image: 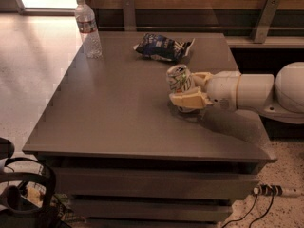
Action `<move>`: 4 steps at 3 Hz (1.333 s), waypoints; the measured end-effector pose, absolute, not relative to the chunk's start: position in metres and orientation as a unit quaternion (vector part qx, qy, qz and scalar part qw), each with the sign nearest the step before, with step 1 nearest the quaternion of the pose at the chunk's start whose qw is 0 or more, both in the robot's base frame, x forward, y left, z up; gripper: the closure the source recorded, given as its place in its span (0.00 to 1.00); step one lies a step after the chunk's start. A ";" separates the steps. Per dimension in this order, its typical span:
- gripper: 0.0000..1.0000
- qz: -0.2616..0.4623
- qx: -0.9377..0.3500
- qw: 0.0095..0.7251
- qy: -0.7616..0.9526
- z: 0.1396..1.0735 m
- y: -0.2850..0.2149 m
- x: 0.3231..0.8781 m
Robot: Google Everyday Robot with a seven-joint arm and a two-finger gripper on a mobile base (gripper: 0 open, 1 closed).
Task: Place 7up can upright
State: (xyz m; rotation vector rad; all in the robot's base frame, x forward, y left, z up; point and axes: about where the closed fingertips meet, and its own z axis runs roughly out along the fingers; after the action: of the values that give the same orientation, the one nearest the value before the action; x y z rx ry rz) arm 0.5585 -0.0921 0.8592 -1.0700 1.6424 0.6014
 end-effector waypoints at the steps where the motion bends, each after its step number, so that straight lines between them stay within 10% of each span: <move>1: 1.00 0.262 -0.436 0.527 0.681 0.856 -0.099 0.563; 2: 1.00 0.262 -0.436 0.527 0.681 0.857 -0.099 0.563; 4: 0.59 0.263 -0.438 0.526 0.680 0.857 -0.095 0.563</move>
Offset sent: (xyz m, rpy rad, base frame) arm 0.0377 -0.0536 -0.0736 0.2258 0.1054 -0.0492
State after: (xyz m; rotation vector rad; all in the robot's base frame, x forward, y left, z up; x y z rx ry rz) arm 0.5629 -0.0950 0.8573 -1.0473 1.6251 0.6297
